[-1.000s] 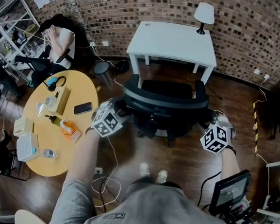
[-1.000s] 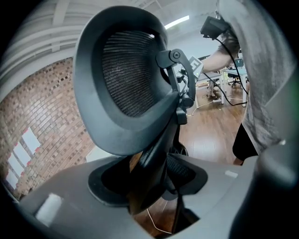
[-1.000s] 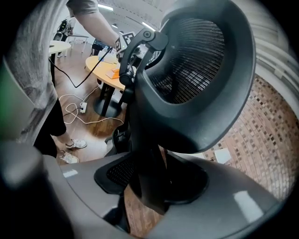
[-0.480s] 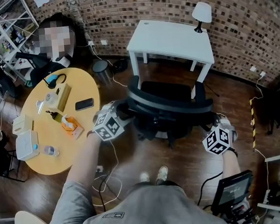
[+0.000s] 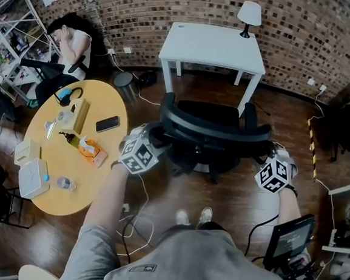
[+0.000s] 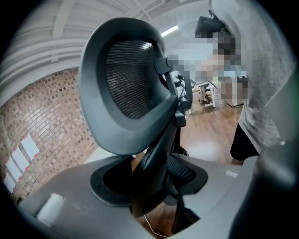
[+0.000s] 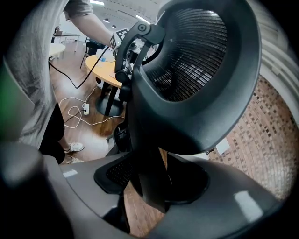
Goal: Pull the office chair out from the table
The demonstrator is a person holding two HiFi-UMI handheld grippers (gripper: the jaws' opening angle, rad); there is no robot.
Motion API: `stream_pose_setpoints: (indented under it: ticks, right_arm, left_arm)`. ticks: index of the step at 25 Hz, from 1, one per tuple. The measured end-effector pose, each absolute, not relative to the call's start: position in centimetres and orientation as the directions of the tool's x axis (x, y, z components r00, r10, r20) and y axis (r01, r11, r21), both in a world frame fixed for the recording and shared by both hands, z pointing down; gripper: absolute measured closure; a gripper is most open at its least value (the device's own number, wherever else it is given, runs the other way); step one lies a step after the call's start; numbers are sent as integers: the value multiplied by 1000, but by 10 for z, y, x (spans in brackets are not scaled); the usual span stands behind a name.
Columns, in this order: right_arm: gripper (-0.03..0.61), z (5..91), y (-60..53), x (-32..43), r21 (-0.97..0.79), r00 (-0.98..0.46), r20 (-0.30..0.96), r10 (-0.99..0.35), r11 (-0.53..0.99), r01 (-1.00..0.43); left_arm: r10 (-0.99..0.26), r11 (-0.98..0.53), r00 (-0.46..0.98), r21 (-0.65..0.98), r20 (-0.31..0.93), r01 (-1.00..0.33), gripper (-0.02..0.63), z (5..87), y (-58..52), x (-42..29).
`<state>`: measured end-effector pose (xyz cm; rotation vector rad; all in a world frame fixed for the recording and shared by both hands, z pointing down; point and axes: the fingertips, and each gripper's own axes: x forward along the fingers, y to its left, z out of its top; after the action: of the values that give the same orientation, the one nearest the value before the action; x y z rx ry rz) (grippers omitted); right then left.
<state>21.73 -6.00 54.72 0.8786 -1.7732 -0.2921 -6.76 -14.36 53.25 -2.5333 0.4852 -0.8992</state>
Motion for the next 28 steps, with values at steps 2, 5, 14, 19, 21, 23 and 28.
stream_pose_setpoints:
  ticks: [2, 5, 14, 19, 21, 23, 28]
  right_arm:
    - [346, 547, -52, 214, 582, -147, 716, -683, 700, -415]
    - [348, 547, -39, 213, 584, -158, 710, -687, 698, -414]
    - [351, 543, -5, 209, 586, -228, 682, -695, 706, -398]
    - [354, 540, 18, 205, 584, -260, 668, -698, 707, -398]
    - [353, 539, 23, 204, 583, -264, 668, -696, 709, -397]
    - [353, 541, 29, 204, 577, -265, 673, -691, 714, -396]
    - [339, 540, 36, 204, 574, -262, 655, -709, 692, -438]
  left_arm:
    - [-448, -857, 730, -480, 516, -187, 379, 533, -136, -70]
    - [-456, -857, 720, -475, 522, -199, 379, 535, -125, -70]
    - [-477, -859, 692, -452, 541, -239, 377, 536, -90, -73]
    - [-480, -860, 688, -448, 544, -246, 374, 536, -67, -77]
    - [-483, -858, 690, -450, 539, -249, 373, 533, -61, -78]
    - [-481, -858, 693, -450, 537, -247, 373, 534, -55, -78]
    - [-478, -857, 712, -451, 515, -249, 373, 533, -45, -78]
